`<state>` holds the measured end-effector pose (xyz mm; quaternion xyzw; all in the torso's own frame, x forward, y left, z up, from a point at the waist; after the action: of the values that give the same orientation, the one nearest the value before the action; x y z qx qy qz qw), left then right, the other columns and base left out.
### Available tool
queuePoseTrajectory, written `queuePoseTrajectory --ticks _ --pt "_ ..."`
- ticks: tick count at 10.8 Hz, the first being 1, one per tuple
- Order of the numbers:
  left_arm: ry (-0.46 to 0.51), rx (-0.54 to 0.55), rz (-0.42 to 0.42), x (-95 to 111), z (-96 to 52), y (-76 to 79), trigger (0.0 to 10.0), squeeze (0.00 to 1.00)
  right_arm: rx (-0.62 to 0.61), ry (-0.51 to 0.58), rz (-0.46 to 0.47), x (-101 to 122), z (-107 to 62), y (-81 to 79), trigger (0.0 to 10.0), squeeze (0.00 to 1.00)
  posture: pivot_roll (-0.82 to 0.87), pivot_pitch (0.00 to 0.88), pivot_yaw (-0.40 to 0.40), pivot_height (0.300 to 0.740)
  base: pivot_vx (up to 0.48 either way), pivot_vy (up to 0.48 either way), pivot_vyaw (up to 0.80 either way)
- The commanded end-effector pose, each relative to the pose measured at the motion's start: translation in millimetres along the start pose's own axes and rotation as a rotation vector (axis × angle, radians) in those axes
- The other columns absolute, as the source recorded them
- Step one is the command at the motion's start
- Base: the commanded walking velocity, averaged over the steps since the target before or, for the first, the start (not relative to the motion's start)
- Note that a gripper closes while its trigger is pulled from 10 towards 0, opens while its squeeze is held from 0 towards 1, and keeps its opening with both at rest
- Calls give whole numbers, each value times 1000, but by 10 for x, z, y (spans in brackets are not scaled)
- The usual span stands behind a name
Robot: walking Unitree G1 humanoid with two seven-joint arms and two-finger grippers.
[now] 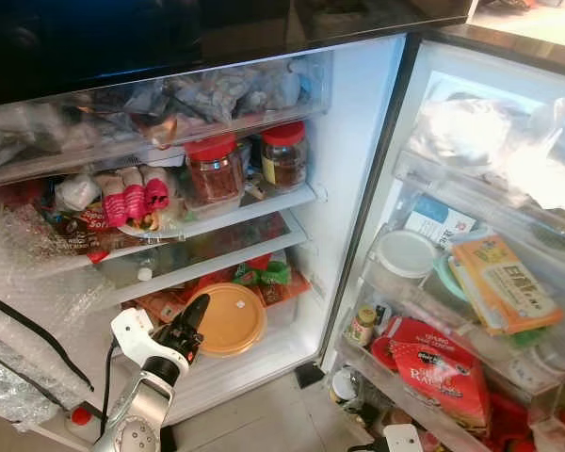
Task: Restocking fridge
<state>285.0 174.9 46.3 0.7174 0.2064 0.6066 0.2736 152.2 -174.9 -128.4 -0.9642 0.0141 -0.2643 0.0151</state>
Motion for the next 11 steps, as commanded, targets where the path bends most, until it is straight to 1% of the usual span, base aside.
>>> queuePoseTrajectory --ticks 1,3,5,6,11 --pt "-10 -7 11 -1 24 22 10000 0 -1 -45 -10 -132 -20 -9 10000 0 -172 59 -5 696 0 0 0" --pt "-8 -8 11 4 28 23 10000 0 4 -53 -2 -140 -20 -17 10000 0 -172 59 -5 696 0 0 0" --pt "-9 -8 12 6 29 23 10000 0 8 -53 -6 -138 -19 -21 10000 0 -172 58 -4 646 0 0 0" --pt "-9 -7 13 7 30 21 10000 0 11 -52 -12 -133 -18 -23 10000 0 -172 59 -4 631 0 0 0" --pt "14 -22 12 68 68 88 10000 0 6 -41 1 -128 -21 -13 10000 0 -172 59 -7 631 0 0 0"
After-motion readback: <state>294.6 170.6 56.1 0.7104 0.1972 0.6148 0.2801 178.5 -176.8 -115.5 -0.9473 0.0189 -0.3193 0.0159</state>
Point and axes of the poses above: a point about 5 cm out from each wrist's last joint towards the gripper, its own z axis pointing out of the wrist towards the gripper, its own x axis along the axis of the wrist's last joint, y = z × x, the point moved 3 cm from there along z, pointing out of the wrist towards the gripper, and after that the axes turned 6 degrees about z, right-handed, at the moved point
